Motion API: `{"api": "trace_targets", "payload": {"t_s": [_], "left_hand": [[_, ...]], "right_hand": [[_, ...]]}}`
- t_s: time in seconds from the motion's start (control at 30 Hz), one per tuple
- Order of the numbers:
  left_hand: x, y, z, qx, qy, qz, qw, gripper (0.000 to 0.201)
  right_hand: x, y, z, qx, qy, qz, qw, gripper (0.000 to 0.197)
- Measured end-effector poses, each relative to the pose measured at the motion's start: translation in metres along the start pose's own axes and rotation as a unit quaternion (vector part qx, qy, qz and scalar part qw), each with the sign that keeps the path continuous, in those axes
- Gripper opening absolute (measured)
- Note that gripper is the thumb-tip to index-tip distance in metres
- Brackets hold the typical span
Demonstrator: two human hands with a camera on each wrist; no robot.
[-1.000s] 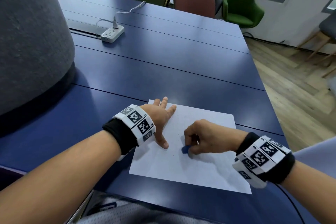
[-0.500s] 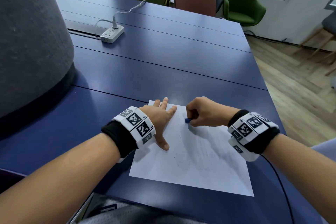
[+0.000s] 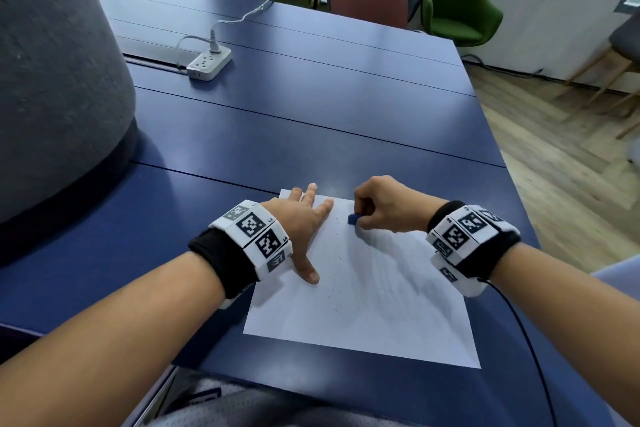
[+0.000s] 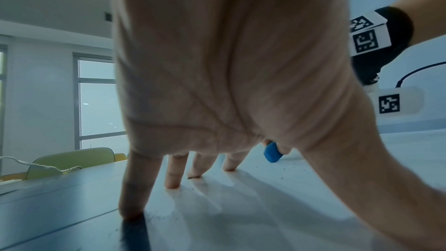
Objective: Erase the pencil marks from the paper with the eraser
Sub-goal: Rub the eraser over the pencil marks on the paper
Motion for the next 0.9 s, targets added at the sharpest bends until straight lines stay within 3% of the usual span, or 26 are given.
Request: {"api": "trace_targets", "payload": {"t_s": [0.17,0.33,0.47,0.63,0.8,0.9], "left_hand": [[0.000,0.000,0.001,0.003,-0.002,0.000,1.000,0.141],[0.001,0.002,0.001,-0.002,-0.001,0.003,1.000,0.138],[0.001,0.002,0.002,0.001,-0.004,-0.002,1.000,0.139],[0.002,0.003,0.002,0.001,-0.004,-0.001,1.000,0.139],[0.002,0.002,0.002,0.004,-0.002,-0.005,1.000,0.141],[0.002,0.003,0.002,0.002,-0.001,-0.004,1.000,0.140]], "right_hand": [[-0.006,0.011,-0.011,0.031,0.007,-0.129,0.991,0.020],[-0.003,0.005,-0.001,-0.002,-0.015,-0.005,1.000,0.018],[-0.010,0.016,-0.010,0.028,-0.033,-0.133,0.990,0.014],[-0.005,0.013,-0.004,-0.012,-0.081,-0.060,0.995,0.014],[-0.010,0.025,-0.015,0.039,-0.050,-0.192,0.979,0.012],[-0.006,0.019,-0.013,0.011,-0.055,-0.098,0.994,0.013]]}}
Point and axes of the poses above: each hand's wrist, its own y-axis away from the middle knuckle, its own x-axis out of the back of the hand, z = x × y, the point moved 1 cm from there along -y, towards the middle knuckle, and after that the axes turned 8 degrees about y, right-handed, at the moved point
